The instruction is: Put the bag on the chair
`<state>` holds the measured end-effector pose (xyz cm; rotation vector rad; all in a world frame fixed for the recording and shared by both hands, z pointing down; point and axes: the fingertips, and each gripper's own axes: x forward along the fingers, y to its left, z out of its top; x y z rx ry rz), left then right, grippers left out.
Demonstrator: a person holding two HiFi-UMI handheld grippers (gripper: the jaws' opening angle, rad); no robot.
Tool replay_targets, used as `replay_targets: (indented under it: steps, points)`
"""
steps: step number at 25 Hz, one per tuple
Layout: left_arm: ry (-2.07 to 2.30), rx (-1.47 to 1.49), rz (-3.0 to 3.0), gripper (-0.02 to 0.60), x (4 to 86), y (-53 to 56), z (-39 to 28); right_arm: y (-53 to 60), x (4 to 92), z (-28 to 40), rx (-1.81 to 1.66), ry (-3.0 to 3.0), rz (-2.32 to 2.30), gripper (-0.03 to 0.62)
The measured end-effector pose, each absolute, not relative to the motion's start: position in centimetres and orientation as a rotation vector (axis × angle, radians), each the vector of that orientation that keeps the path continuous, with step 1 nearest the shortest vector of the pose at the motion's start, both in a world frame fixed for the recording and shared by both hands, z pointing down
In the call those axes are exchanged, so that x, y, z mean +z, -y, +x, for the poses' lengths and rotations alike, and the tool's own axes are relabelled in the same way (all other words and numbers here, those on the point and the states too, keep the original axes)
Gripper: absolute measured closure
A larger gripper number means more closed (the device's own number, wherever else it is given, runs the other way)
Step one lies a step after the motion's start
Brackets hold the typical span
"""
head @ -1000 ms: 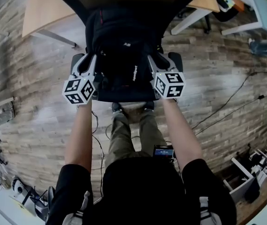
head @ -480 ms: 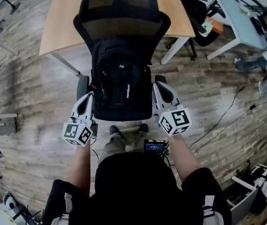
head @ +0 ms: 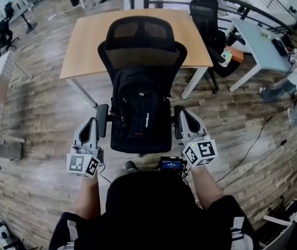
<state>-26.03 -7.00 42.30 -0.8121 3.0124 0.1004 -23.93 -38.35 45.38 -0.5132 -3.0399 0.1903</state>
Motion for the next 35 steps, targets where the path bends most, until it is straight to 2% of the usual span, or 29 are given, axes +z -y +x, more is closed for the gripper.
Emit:
replay_targets:
  steps: [16, 35]
  points:
    - [-3.093, 0.138, -0.864, 0.578, 45.9, 7.6, -23.8, 37.3, 48.1, -21.8, 0.214, 2.988, -0.508, 0.583]
    - [-3.096, 0.147, -0.908, 0.577, 46.7, 8.5, -24.5, 37.1, 49.1, -21.4, 0.225, 2.992, -0.425, 0.583]
